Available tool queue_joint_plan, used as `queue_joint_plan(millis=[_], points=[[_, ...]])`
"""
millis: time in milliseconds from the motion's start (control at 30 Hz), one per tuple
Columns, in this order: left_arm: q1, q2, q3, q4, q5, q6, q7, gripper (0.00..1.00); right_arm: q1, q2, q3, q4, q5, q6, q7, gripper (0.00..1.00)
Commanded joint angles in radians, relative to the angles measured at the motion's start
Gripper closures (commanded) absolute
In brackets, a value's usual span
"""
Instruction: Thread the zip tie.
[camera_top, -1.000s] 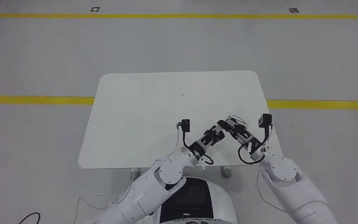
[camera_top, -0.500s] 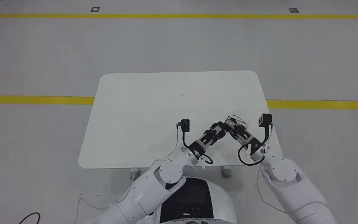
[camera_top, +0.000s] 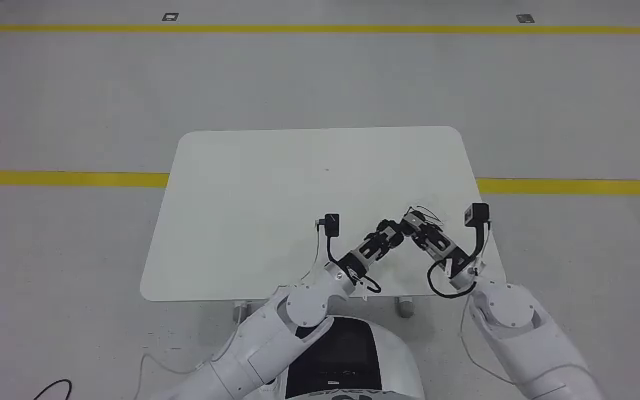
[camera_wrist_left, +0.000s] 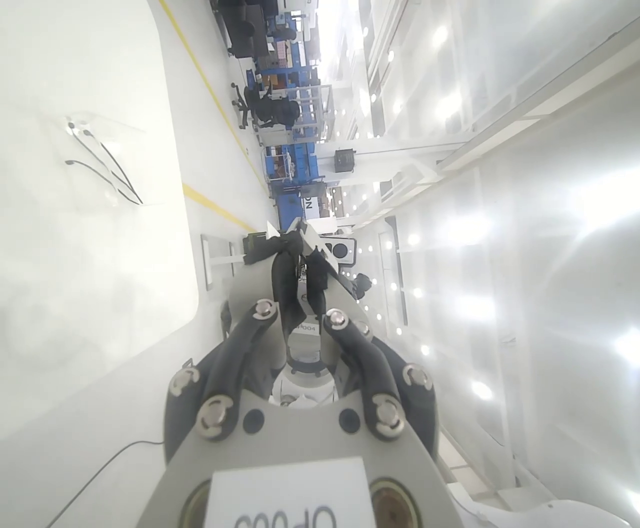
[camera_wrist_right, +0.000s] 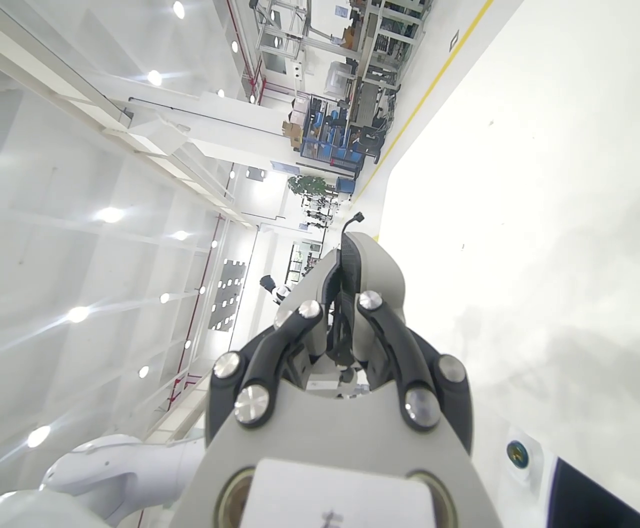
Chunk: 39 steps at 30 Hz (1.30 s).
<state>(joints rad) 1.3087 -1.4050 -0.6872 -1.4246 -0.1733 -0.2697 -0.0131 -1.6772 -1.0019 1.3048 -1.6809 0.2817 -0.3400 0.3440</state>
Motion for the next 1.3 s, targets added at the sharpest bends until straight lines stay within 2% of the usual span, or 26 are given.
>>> queue_joint_plan(millis=[0, 67, 167, 200, 233, 267, 500, 700, 800, 1100, 1167, 1267], points=[[0.000, -0.001, 0.000, 0.001, 0.001, 0.001, -0.001, 0.95, -0.002, -0.002, 0.004, -0.001, -0.001, 0.000, 0.004, 1.00], [0.000, -0.002, -0.001, 0.002, 0.001, 0.003, -0.003, 1.00, -0.004, -0.005, 0.007, -0.001, -0.003, 0.000, 0.009, 1.00], [0.000, -0.004, -0.001, 0.004, 0.001, 0.004, -0.006, 1.00, -0.006, -0.007, 0.011, 0.000, -0.010, 0.000, 0.016, 1.00], [0.000, -0.004, -0.002, 0.005, 0.001, 0.004, -0.006, 1.00, -0.007, -0.009, 0.012, 0.000, -0.012, 0.000, 0.018, 0.85], [0.001, -0.004, -0.002, 0.005, 0.001, 0.004, -0.007, 1.00, -0.007, -0.010, 0.013, 0.001, -0.010, 0.000, 0.019, 0.50], [0.001, -0.005, -0.003, 0.005, 0.001, 0.004, -0.008, 1.00, -0.008, -0.011, 0.015, 0.003, -0.008, 0.000, 0.018, 0.00], [0.014, 0.002, -0.019, -0.018, 0.013, 0.013, -0.036, 1.00, -0.011, -0.015, 0.040, 0.015, 0.007, 0.000, 0.035, 0.00], [0.045, 0.020, -0.061, -0.061, 0.031, 0.026, -0.069, 1.00, -0.015, -0.014, 0.081, 0.030, 0.054, 0.000, 0.103, 0.00], [0.057, 0.028, -0.078, -0.078, 0.038, 0.029, -0.101, 1.00, -0.015, -0.014, 0.081, 0.030, 0.054, 0.000, 0.103, 0.00], [0.059, 0.028, -0.079, -0.082, 0.023, 0.030, -0.111, 1.00, -0.014, -0.014, 0.081, 0.033, 0.062, 0.005, 0.102, 0.00], [0.054, 0.032, -0.094, -0.076, -0.003, 0.021, -0.147, 1.00, -0.003, -0.014, 0.084, 0.053, 0.111, 0.016, 0.166, 0.00], [0.061, 0.049, -0.148, -0.068, -0.089, -0.004, -0.273, 1.00, 0.043, -0.005, 0.109, 0.136, 0.221, 0.012, 0.397, 0.00]])
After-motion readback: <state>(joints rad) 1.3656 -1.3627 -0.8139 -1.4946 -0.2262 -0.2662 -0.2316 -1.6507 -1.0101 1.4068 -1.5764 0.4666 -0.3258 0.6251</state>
